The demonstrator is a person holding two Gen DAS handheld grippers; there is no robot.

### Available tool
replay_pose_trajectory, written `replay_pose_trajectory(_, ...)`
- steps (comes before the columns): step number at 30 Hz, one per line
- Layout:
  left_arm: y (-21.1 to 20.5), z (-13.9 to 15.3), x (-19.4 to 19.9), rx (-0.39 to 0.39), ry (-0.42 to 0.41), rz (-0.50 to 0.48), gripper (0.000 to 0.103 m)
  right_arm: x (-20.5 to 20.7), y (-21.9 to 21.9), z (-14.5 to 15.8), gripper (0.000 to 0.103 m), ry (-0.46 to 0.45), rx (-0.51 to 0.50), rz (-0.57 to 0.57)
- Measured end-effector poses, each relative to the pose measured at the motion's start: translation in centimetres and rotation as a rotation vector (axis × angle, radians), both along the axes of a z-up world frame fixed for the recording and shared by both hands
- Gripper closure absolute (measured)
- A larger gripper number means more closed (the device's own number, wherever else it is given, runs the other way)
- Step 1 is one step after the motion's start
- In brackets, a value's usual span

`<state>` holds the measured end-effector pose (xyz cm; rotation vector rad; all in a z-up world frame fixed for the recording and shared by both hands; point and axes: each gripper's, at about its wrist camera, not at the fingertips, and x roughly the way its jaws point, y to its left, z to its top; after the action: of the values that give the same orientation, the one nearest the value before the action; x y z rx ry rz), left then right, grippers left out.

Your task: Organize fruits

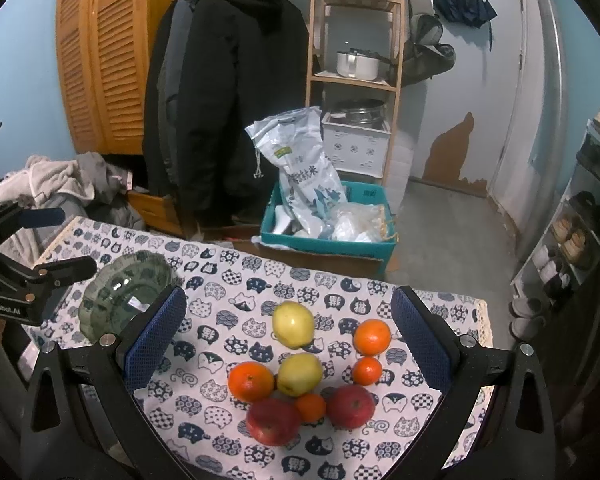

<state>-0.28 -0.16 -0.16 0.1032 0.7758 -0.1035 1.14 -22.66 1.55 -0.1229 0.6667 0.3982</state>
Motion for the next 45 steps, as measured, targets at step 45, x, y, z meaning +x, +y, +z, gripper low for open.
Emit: replay_pose_trajectory(45, -1.3, -1.1, 0.1, 0.01, 0.044, -0.024, 0.001, 0.0, -0.5, -0.3, 0.003, 0.013, 0.006, -0.005)
